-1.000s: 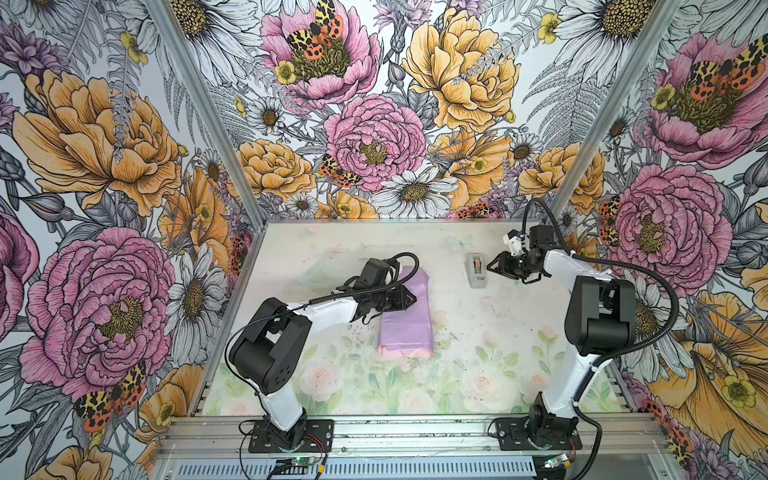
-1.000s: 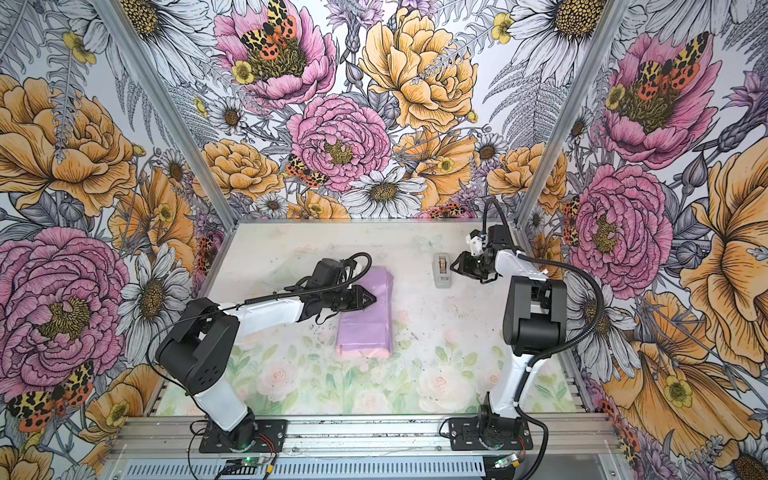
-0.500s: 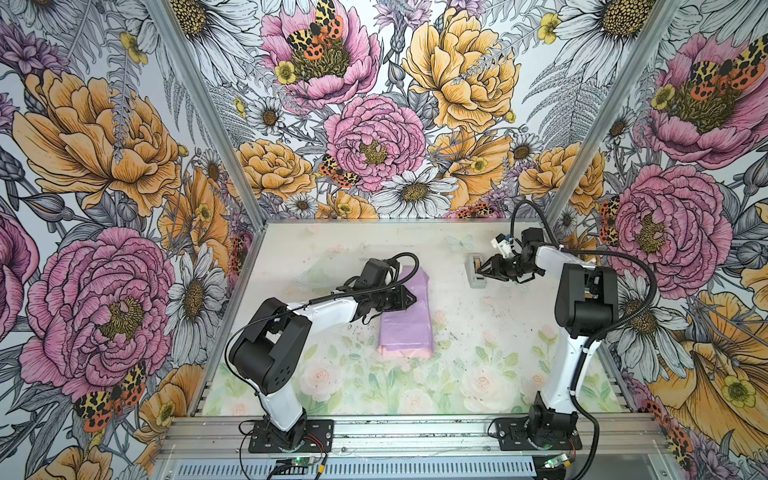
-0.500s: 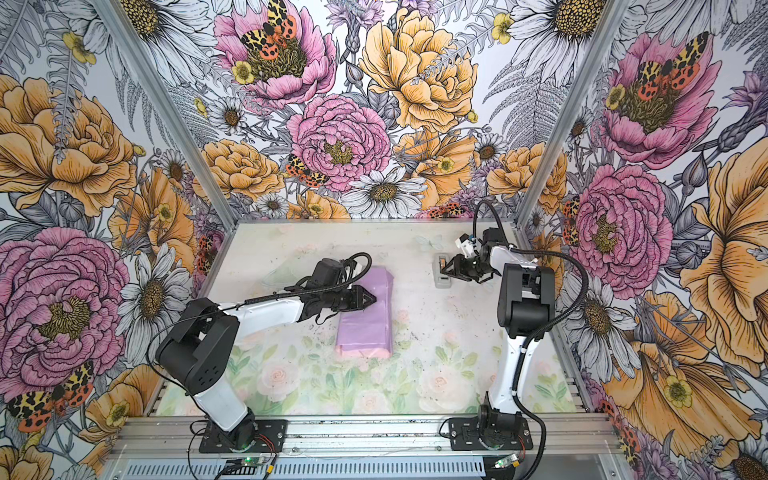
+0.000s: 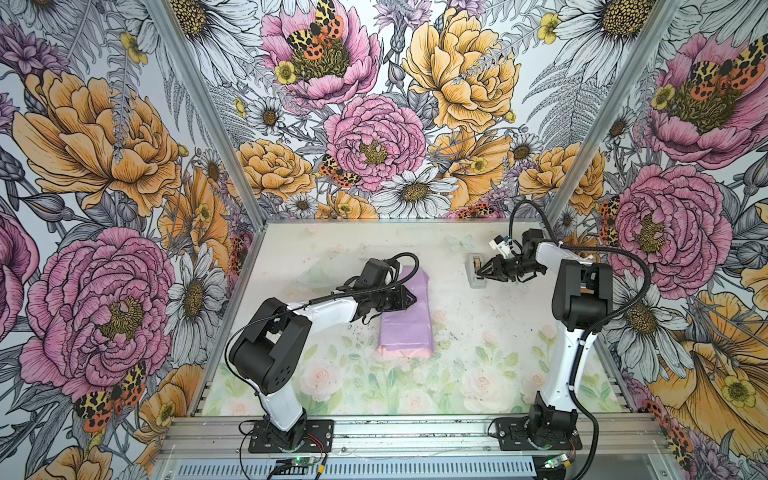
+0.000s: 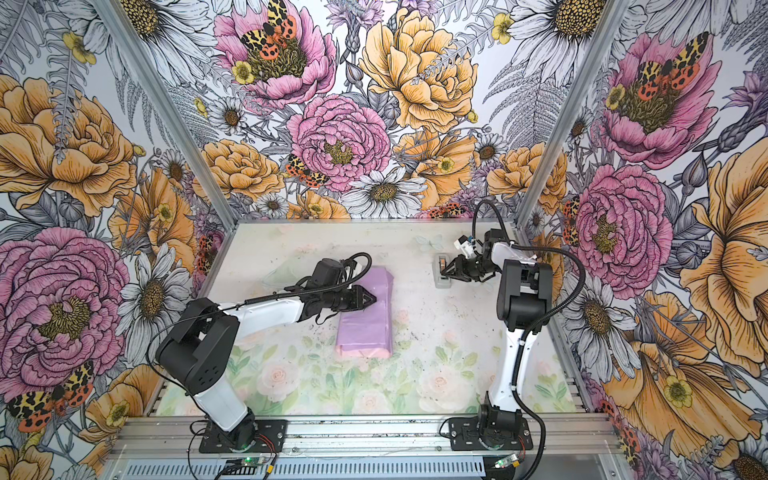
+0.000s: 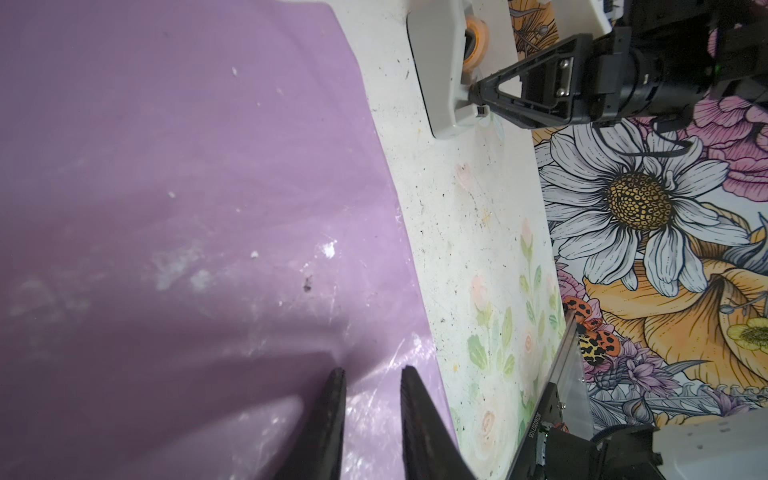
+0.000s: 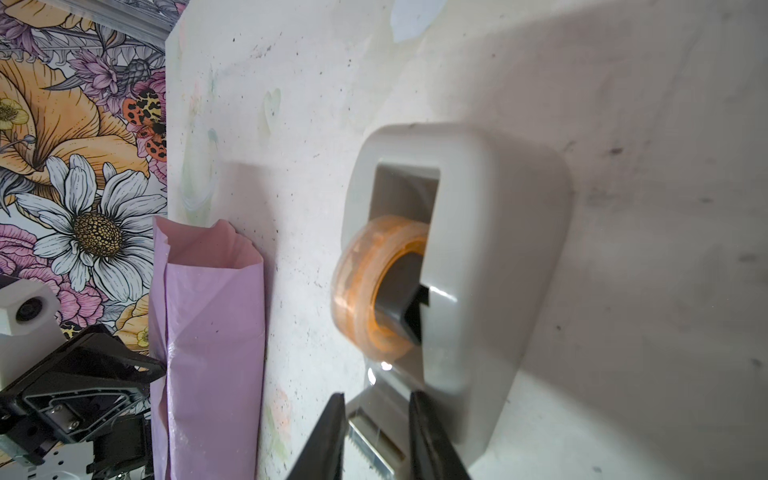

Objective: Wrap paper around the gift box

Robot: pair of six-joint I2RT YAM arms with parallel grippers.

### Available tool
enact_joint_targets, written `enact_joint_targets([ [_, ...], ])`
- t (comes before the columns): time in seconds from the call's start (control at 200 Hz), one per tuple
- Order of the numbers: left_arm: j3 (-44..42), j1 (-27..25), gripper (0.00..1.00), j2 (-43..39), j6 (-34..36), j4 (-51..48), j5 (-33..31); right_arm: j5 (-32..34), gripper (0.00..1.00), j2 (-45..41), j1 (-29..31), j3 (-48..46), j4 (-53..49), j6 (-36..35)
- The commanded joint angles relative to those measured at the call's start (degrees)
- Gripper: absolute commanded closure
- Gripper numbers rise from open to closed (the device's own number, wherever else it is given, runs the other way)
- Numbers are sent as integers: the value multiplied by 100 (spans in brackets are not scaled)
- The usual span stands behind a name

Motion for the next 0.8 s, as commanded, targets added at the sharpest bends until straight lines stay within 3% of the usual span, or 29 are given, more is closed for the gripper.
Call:
enact_joint_targets([
  [0.0,-77,31,74,216,24,-536,-86,-172,73,328,52,112,-356,-276],
  [0.791,-42,22,74,284,24,-525,-52,-630,79,751,0,510,-655,-430],
])
